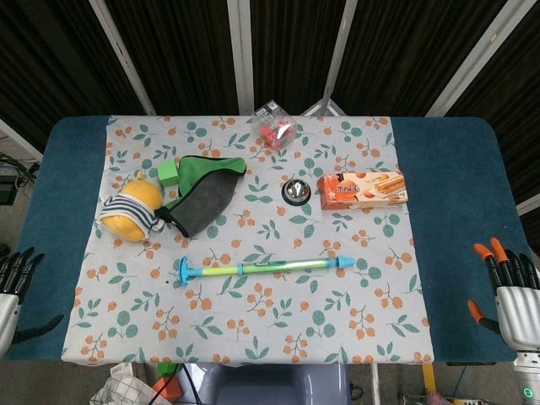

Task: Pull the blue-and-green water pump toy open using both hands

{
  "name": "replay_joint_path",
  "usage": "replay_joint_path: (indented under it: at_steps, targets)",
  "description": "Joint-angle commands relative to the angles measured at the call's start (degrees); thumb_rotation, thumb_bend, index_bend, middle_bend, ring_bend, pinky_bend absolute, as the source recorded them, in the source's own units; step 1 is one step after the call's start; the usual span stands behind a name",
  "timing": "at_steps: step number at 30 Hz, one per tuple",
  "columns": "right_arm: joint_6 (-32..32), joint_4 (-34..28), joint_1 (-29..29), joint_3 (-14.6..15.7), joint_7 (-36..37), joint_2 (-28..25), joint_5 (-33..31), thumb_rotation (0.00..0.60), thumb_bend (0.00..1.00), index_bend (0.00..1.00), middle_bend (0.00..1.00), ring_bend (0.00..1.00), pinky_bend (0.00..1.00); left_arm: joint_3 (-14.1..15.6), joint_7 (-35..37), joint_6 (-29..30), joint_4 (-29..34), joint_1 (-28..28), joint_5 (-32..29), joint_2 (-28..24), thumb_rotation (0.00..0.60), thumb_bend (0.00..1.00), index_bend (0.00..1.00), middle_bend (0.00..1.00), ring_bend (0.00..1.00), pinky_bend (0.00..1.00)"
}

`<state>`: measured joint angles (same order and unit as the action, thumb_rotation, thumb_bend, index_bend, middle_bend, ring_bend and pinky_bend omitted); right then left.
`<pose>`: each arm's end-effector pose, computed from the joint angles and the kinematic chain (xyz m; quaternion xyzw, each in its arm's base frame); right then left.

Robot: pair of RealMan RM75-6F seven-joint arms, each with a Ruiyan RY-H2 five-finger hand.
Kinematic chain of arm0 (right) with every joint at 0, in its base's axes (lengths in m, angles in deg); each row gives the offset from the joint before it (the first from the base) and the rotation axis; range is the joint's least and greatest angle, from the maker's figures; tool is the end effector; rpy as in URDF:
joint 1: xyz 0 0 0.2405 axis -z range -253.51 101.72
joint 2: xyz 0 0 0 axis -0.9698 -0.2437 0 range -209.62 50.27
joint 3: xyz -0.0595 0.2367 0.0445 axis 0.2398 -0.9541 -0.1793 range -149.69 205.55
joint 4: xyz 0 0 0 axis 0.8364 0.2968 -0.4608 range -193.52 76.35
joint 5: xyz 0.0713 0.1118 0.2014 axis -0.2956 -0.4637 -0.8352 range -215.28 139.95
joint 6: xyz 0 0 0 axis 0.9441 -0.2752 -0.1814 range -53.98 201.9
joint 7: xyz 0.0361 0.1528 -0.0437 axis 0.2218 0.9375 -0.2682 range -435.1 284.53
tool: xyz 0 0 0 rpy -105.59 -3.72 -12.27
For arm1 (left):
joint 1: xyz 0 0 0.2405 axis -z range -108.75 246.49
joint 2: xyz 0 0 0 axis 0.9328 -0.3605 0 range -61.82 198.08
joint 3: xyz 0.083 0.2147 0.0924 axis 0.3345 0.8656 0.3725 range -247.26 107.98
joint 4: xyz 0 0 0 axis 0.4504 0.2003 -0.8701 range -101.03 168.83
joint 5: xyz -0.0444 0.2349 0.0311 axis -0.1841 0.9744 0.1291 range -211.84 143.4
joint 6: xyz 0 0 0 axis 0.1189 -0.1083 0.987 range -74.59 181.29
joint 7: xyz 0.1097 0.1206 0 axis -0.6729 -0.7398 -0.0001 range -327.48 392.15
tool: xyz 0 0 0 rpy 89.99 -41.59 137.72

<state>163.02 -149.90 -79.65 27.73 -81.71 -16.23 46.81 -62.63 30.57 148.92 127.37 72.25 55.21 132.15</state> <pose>-0.3284 -0.1850 0.1381 0.6033 -0.3485 0.3418 0.6307 -0.3103 0.1521 0.1254 -0.6055 -0.3762 -0.3899 0.5830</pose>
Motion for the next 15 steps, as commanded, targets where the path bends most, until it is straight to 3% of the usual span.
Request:
replay_joint_path:
  at_steps: [1, 8, 15]
  targets:
    - [-0.24, -0.07, 0.1, -0.12, 0.09, -0.05, -0.03, 0.6, 0.32, 0.0, 0.0, 0.0, 0.0, -0.26, -0.16, -0.39, 0.11, -0.18, 0.1, -0.1, 0.6, 0.1, 0.04, 0.0, 0.0, 0.0]
    - [-0.97, -0.23, -0.04, -0.14, -0.44, 0.01, 0.56, 0.6, 0.32, 0.0, 0.0, 0.0, 0.0, -0.82, -0.38, -1.52, 0.33, -0.24, 0.05, -0.11, 0.6, 0.1, 0.05, 0.0, 0.0, 0.0]
    - [-1.59, -0.55, -0.26, -0.07, -0.82, 0.3, 1.15, 0.6, 0.32, 0.0, 0.0, 0.0, 0.0, -1.69, -3.76, -5.13, 4.1, 2.0, 0.61, 0.34, 0.6, 0.13, 0.19, 0.05, 0.0, 0.03]
